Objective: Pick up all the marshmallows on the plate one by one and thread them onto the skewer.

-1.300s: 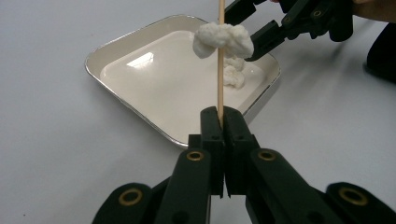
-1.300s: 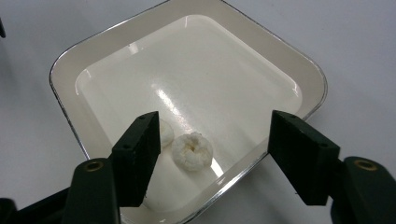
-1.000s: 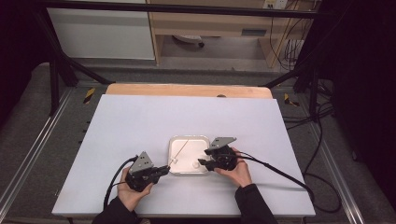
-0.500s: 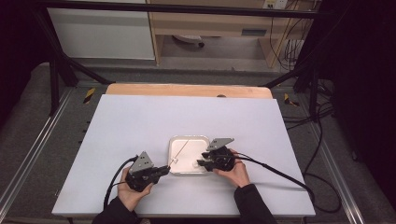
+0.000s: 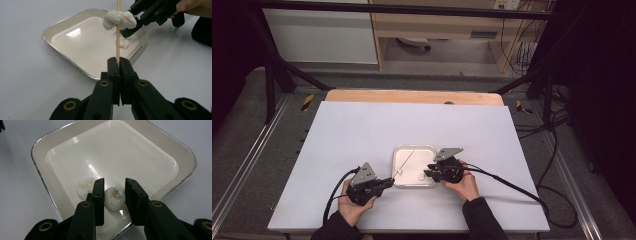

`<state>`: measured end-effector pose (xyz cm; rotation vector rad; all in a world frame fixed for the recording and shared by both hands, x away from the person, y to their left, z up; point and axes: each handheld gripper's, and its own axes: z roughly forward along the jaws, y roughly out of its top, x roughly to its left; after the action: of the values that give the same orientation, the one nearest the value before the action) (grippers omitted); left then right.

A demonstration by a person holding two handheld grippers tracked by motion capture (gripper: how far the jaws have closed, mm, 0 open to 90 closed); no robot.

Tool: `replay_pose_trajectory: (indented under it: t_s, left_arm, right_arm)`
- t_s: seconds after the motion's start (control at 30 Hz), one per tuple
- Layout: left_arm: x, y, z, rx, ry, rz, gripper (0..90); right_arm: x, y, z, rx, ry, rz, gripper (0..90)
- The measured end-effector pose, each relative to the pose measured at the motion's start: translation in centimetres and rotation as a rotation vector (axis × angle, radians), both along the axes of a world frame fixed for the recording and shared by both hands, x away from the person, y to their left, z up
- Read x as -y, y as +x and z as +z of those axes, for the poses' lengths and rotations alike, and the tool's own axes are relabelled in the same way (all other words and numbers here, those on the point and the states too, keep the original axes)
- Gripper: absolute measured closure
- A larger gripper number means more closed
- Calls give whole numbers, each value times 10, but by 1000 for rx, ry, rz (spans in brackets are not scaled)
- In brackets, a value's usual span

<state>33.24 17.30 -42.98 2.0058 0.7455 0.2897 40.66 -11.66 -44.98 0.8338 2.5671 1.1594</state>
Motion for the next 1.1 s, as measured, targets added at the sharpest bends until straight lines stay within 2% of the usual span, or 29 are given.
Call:
replay_pose_trajectory:
  t_s: [0.4, 0.73, 1.0, 1.1]
  left_arm:
    - [1, -1, 1, 6, -3, -5, 884]
    - [2, -2, 1, 8, -5, -9, 885]
    - [2, -3, 2, 13, -8, -14, 885]
    - [3, -3, 2, 13, -9, -15, 885]
  right_arm:
    - [12, -4, 29, 3, 121, -8, 727]
    - [24, -9, 55, -27, 267, -23, 735]
    - [32, -11, 73, -26, 349, -34, 739]
    - [33, -11, 80, -19, 364, -35, 739]
